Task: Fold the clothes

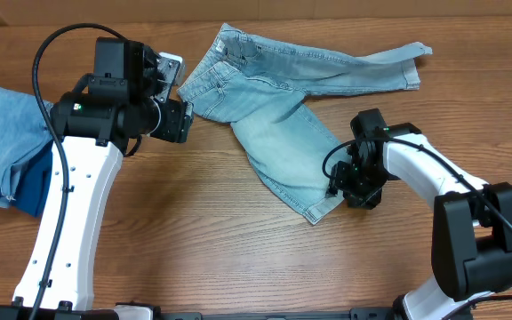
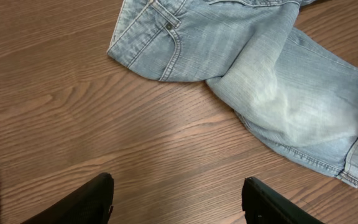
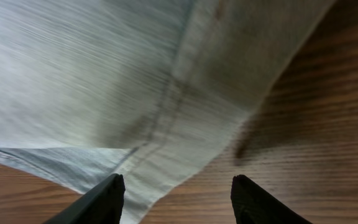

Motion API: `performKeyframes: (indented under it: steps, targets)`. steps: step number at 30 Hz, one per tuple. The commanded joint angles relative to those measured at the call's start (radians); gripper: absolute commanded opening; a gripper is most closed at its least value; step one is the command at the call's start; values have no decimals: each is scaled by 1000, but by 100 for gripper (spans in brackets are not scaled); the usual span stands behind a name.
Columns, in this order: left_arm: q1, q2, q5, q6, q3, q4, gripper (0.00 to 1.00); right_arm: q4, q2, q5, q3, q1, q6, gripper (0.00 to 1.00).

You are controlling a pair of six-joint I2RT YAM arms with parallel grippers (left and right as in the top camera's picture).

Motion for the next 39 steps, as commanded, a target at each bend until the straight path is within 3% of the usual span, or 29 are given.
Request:
performKeyframes:
  steps: [1, 6, 11, 16, 21, 29, 33, 35, 36, 39]
  targets:
    - [4, 3, 15, 0, 5, 5, 70, 32, 2, 14, -30, -1, 5, 59]
    - [4, 3, 16, 0, 5, 0, 70, 121, 2, -31, -93, -1, 17, 52]
    - [4, 3, 15, 0, 5, 4, 70, 146, 1, -30, -88, -1, -3, 19]
    - [4, 3, 16, 0, 5, 4, 70, 124, -31, 99, -29, -24, -32, 4]
    - [4, 3, 15, 0, 5, 5, 72, -80, -168, 394, 36, -163, 36, 4]
    - [4, 4, 15, 0, 3, 3, 76, -31, -216, 397, 37, -524, 18, 4]
    - [4, 23, 18, -5, -77, -2, 73, 2, -216, 393, 45, -578, 16, 4]
    - [4, 32, 58, -9, -148, 11, 70, 1, -216, 356, 53, -573, -20, 16]
    - [3, 34, 98, -11, -199, 37, 69, -5, -216, 330, 60, -571, -36, 33]
    - [2, 34, 157, -19, -351, 163, 72, -65, -216, 197, 78, -572, -41, 64]
